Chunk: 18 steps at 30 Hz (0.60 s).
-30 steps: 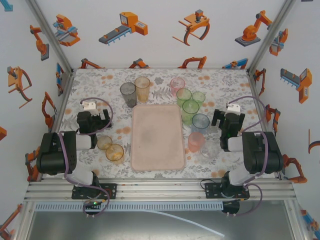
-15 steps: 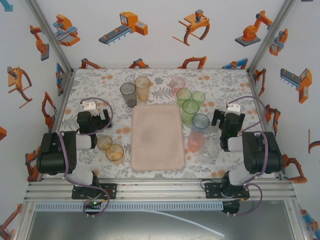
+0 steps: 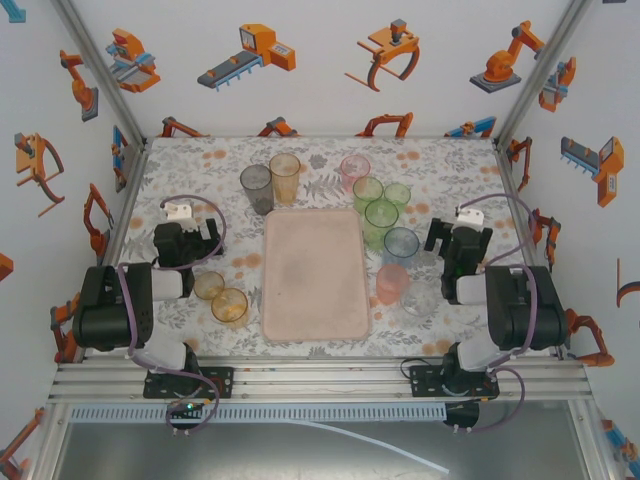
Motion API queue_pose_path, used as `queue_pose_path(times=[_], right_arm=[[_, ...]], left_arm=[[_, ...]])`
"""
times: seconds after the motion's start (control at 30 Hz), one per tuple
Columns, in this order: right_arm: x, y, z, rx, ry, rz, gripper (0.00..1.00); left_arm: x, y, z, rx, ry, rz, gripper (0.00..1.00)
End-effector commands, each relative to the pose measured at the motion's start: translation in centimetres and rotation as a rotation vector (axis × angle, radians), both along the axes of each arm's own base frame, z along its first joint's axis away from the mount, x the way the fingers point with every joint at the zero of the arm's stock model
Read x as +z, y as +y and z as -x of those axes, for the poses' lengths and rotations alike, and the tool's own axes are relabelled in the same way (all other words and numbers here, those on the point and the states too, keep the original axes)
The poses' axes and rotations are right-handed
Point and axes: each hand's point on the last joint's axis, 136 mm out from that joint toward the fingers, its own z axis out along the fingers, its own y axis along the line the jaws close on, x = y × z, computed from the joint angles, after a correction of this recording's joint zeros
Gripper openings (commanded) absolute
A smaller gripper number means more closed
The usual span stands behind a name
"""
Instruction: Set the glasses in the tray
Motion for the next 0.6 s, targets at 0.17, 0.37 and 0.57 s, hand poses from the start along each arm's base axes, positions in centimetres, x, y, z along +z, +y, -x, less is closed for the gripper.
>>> queue_pose_path(times=[0.17, 0.37, 0.57], right_arm=[[1.7, -0.2, 1.4, -0.023, -0.122, 0.008, 0.99], [3.5, -0.5, 2.2, -0.048, -0.157, 0.023, 0.99], [5.6, -1.1, 3.2, -0.087, -0.181, 0.016, 0.99]], left_arm=[[4.2, -1.1, -0.4, -0.061, 0.024, -0.005, 0.97], [6.1, -1.3, 0.1, -0.058, 0.037, 0.027, 0.97], [7.4, -1.7, 0.9, -0.071, 0.080, 0.019, 0.97]])
